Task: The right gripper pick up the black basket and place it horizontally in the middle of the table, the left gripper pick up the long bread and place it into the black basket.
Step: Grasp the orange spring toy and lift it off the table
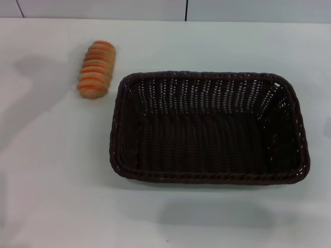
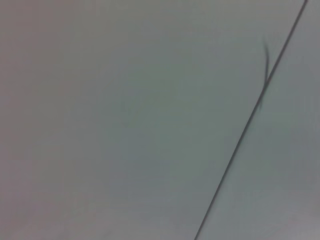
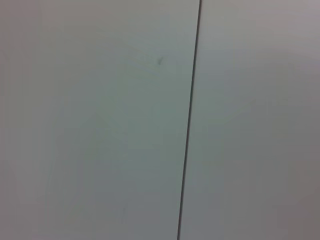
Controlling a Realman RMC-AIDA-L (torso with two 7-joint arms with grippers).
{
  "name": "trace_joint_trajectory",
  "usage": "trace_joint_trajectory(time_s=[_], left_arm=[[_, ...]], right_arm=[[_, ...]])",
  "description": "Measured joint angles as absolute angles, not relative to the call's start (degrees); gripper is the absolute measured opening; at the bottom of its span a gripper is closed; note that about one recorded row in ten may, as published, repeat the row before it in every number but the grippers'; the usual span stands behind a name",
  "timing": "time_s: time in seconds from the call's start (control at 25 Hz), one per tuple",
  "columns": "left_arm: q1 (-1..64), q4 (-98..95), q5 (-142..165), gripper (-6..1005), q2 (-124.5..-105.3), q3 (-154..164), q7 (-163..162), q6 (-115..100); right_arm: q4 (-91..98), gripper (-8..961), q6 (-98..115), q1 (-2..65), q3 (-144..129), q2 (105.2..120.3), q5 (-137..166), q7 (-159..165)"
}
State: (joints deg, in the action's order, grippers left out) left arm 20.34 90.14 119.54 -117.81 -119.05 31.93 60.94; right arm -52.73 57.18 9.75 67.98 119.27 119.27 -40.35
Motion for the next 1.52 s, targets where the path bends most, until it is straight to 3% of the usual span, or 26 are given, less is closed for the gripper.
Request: trace_joint_trajectory(time_s=[0.4, 0.64, 1.08, 1.52], left_arm=[[25.8, 94.6, 141.3, 800, -118.13, -111.4, 16.5, 62.5], [32.3, 93.8, 163.7, 796, -118.32, -100.8, 0.2, 66.2], [40.1, 78.2, 165.4, 787, -118.34, -99.5, -4.3, 66.9], [42.2, 68.5, 165.5, 777, -118.0, -100.0, -3.9, 61.5]], right_arm=[[-52.6, 329, 57.0, 9.8, 67.8, 119.26, 119.6, -40.3], [-52.5, 328, 56.8, 10.2, 67.8, 119.25, 119.7, -40.4], [-49.6, 329, 56.7, 11.4, 67.8, 119.12, 119.7, -40.3], [-48.9, 328, 56.7, 11.4, 67.8, 119.09, 119.7, -40.3]])
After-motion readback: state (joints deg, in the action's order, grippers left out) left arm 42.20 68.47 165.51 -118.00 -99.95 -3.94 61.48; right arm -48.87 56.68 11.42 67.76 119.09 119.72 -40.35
